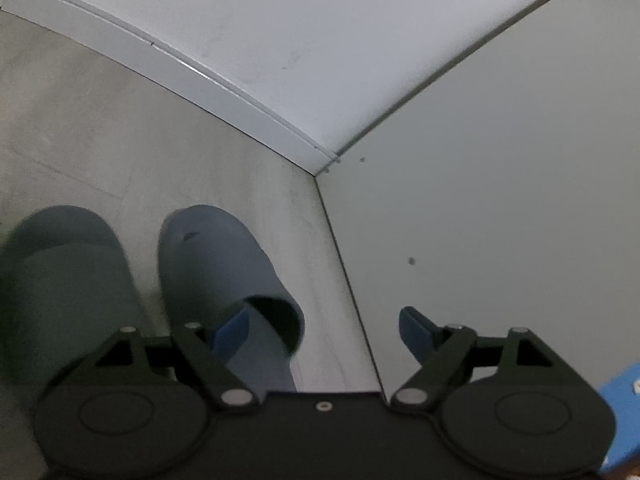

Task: Organize scattered shoes

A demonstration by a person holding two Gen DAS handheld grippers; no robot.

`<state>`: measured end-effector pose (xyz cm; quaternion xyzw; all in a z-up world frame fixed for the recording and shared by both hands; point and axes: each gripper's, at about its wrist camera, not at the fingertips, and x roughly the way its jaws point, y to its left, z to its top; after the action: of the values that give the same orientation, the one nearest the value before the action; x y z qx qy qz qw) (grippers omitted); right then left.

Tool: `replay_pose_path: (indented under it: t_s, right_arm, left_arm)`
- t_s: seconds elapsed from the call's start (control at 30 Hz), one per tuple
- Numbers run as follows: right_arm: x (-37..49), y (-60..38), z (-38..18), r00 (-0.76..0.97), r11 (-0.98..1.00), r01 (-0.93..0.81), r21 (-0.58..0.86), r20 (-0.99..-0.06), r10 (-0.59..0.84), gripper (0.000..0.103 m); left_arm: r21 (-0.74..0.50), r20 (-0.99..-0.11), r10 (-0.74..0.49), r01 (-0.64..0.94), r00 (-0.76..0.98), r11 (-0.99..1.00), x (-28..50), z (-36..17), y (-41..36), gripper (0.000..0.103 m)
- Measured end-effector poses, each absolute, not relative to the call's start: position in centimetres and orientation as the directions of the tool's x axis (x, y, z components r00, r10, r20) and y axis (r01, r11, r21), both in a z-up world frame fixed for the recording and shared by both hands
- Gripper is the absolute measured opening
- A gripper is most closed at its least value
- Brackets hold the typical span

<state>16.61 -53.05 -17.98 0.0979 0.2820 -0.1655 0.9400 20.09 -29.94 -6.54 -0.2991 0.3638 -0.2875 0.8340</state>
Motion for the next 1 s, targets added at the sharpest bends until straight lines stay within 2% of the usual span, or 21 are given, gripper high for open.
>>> replay_pose_path:
  t_s: [0.1,0.23,0.3,0.33,0.37,0.4,0.47,0.57,0.63,0.77,0.87,1.0]
  right_arm:
    - [16.9,-52.4,-17.7,0.798,0.935,0.346,0.074,-0.547,-0.252,0.103]
    - [16.0,-52.2,-16.6,0.861,0.927,0.344,0.152,-0.446,-0.246,0.103]
    - [13.9,-52.2,-15.1,0.89,0.861,0.406,0.307,-0.347,-0.296,0.103]
    - [12.9,-52.3,-14.3,0.897,0.819,0.426,0.384,-0.299,-0.325,0.103]
    - [11.5,-52.1,-13.3,0.901,0.768,0.431,0.473,-0.264,-0.344,0.103]
    - [10.5,-51.9,-12.8,0.91,0.74,0.415,0.53,-0.24,-0.339,0.103]
    - [6.1,-50.1,-10.9,0.954,0.664,0.282,0.692,-0.129,-0.271,0.103]
    - [2.3,-45.8,-8.3,0.973,0.729,0.219,0.649,-0.084,-0.217,0.103]
    - [1.0,-43.0,-6.6,0.982,0.815,0.189,0.548,-0.086,-0.17,0.103]
    - [-1.0,-38.2,-2.3,0.978,0.929,0.189,0.316,-0.146,-0.15,0.103]
    - [-1.0,-35.7,1.0,0.97,0.96,0.2,0.195,-0.181,-0.165,0.103]
    - [1.5,-34.4,4.4,0.959,0.971,0.162,0.173,-0.258,-0.114,0.103]
  left_arm:
    - [-0.628,-0.43,-0.685,0.35,0.588,0.695,16.9,-2.7,-24.9,0.083]
    - [-0.446,-0.413,-0.587,0.407,0.697,0.797,10.5,3.4,-16.2,0.083]
    - [-0.361,-0.376,-0.507,0.381,0.775,0.851,7.5,5.4,-11.9,0.089]
    - [-0.318,-0.335,-0.446,0.346,0.83,0.883,5.4,6.6,-9.3,0.096]
    - [-0.287,-0.279,-0.386,0.307,0.879,0.907,3.4,7.7,-6.8,0.098]
    - [-0.274,-0.234,-0.345,0.279,0.909,0.92,1.9,8.7,-5.0,0.098]
    - [-0.271,-0.163,-0.282,0.232,0.945,0.934,-0.7,10.7,-1.7,0.101]
    - [-0.301,-0.114,-0.264,0.22,0.958,0.928,-3.2,13.1,0.8,0.102]
    - [-0.28,-0.106,-0.253,0.216,0.962,0.936,-4.2,14.3,1.3,0.102]
    - [-0.21,-0.134,-0.268,0.237,0.954,0.949,-4.0,15.6,-0.2,0.102]
    - [-0.209,-0.154,-0.282,0.247,0.947,0.946,-4.2,16.2,-1.1,0.102]
    - [-0.235,-0.154,-0.334,0.294,0.93,0.926,-5.4,16.8,-1.2,0.102]
